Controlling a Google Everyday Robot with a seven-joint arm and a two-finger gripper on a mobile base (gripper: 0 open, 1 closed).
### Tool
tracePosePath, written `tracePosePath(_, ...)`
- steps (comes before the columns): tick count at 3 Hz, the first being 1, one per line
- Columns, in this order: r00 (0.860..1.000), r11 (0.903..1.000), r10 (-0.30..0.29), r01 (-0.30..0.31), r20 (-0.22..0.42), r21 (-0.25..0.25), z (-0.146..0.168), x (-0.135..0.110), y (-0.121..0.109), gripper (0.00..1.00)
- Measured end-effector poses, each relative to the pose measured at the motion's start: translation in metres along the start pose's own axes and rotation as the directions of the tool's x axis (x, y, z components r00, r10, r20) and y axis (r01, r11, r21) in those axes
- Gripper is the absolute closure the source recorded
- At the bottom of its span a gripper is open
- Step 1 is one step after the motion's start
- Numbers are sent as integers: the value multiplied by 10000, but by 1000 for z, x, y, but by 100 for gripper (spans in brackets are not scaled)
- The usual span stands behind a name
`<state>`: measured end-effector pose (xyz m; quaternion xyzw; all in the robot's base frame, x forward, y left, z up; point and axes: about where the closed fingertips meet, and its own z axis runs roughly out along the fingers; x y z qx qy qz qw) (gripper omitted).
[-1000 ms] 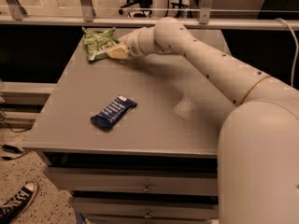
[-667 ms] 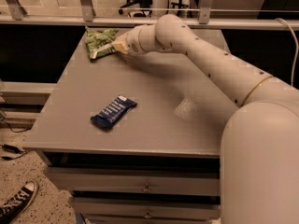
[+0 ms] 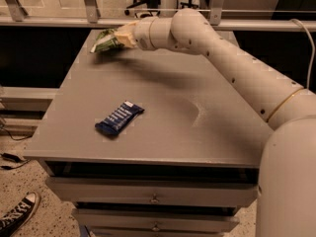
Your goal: Pick green jalapeno chip bag
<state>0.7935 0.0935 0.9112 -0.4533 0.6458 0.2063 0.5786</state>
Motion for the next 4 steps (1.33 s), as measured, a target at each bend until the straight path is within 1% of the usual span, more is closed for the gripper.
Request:
tracePosePath(1, 9916, 9987, -21, 87, 1290, -502, -26, -34, 16, 100)
tracePosePath(2, 9717, 9920, -115, 407, 2361, -1191, -68, -77, 38, 100)
tracePosePath(3, 9577, 9831, -200, 711, 2870, -1685, -97, -104, 53, 100)
tracePosePath(4, 9594, 9756, -224, 825, 2813, -2037, -98, -103, 64, 100)
